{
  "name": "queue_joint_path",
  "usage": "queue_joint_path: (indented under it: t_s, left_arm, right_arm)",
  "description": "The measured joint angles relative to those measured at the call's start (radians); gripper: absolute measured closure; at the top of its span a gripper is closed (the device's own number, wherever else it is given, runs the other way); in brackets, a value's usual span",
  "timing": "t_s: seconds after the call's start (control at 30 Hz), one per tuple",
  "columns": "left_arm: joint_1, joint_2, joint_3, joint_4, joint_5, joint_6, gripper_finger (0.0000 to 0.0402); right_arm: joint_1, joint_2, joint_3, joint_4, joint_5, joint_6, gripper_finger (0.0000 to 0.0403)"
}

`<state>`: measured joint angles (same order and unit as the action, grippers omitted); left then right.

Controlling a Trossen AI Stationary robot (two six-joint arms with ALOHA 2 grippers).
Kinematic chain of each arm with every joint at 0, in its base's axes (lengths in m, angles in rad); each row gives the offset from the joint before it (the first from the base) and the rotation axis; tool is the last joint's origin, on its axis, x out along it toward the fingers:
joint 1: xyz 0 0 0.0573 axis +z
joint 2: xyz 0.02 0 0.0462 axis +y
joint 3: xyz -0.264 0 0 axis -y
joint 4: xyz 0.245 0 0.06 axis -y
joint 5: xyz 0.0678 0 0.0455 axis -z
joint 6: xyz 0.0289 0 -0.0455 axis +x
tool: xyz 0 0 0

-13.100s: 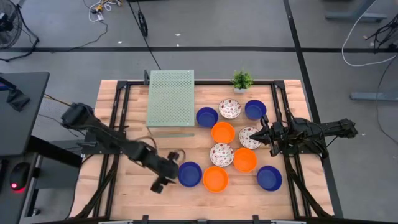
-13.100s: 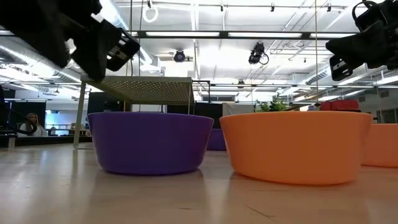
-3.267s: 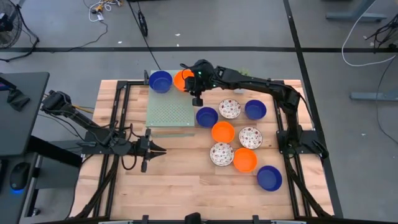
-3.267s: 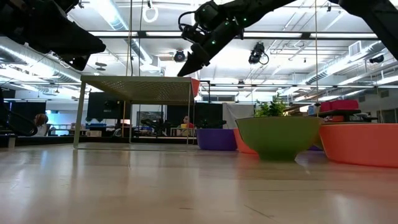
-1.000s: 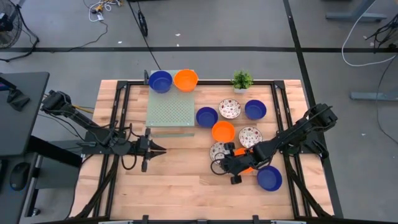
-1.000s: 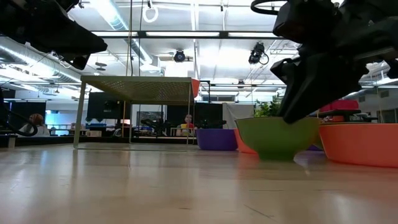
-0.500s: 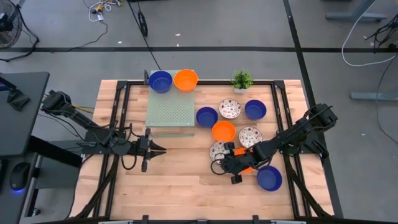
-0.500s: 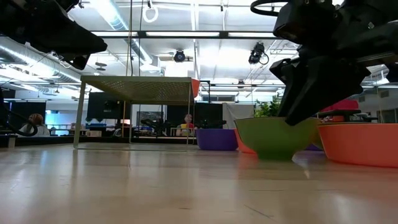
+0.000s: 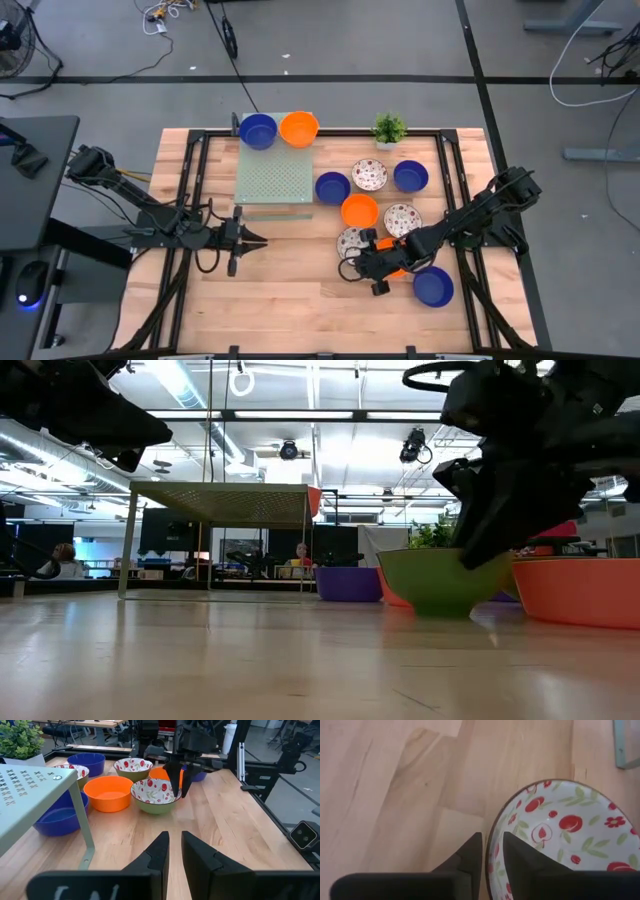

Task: Pick & Place Mini bowls
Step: Put the left bottom white bowl on the shelf

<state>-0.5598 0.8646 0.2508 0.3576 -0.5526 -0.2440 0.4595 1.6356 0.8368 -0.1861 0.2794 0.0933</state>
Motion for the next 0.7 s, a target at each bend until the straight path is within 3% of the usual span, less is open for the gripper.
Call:
queue_joint_path:
  t_s: [0.23, 0.43, 0.7]
  left_arm:
    - [0.000, 0.000, 0.000, 0.000, 0.000, 0.000, 0.0349]
    - [0.000, 0.000, 0.000, 0.000, 0.000, -0.002, 0.0349]
    - [0.000, 0.000, 0.000, 0.001, 0.000, -0.004, 0.0349]
  right_arm:
    - [0.000, 0.003, 0.001, 0.014, 0.015, -0.004, 0.0344]
    - [0.000, 0.002, 0.002, 0.014, 0.030, -0.008, 0.0392]
    - [0.020, -0.002, 0.031, 0.070, 0.013, -0.104, 0.0398]
